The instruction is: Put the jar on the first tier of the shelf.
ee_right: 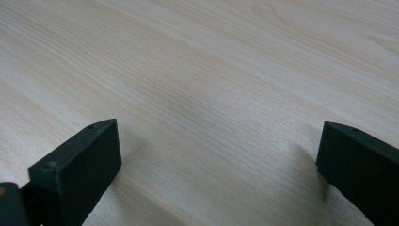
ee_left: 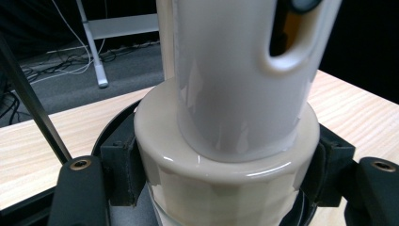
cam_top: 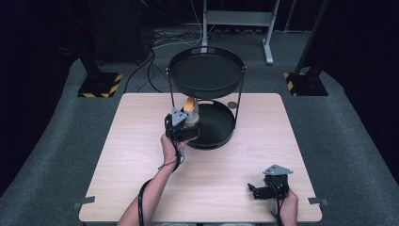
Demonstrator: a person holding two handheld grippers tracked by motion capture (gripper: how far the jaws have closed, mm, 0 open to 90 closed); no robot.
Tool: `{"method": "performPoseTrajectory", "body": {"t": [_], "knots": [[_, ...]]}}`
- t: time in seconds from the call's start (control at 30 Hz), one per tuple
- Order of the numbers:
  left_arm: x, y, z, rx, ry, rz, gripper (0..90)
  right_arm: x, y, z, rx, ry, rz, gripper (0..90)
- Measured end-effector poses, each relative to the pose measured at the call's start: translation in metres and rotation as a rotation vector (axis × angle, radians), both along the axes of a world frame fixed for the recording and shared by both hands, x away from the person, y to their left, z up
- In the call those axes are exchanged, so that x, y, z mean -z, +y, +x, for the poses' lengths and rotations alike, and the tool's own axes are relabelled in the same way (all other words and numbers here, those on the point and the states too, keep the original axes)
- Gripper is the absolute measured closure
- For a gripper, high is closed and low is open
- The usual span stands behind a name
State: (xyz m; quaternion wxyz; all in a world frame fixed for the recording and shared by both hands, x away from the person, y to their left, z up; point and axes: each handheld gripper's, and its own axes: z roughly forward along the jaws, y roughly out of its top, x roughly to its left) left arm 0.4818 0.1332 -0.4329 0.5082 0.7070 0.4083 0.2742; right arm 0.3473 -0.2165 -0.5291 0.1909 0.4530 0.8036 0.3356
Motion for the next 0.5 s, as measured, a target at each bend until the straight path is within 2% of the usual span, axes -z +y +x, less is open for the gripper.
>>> {"method": "performPoseTrajectory", "body": {"t": [0.5], "knots": [[0.013, -0.014, 0.015, -0.025, 0.010, -0.001, 29.0, 0.000, 0.000, 0.000, 0.001, 0.000, 0.000, 0.0]]}}
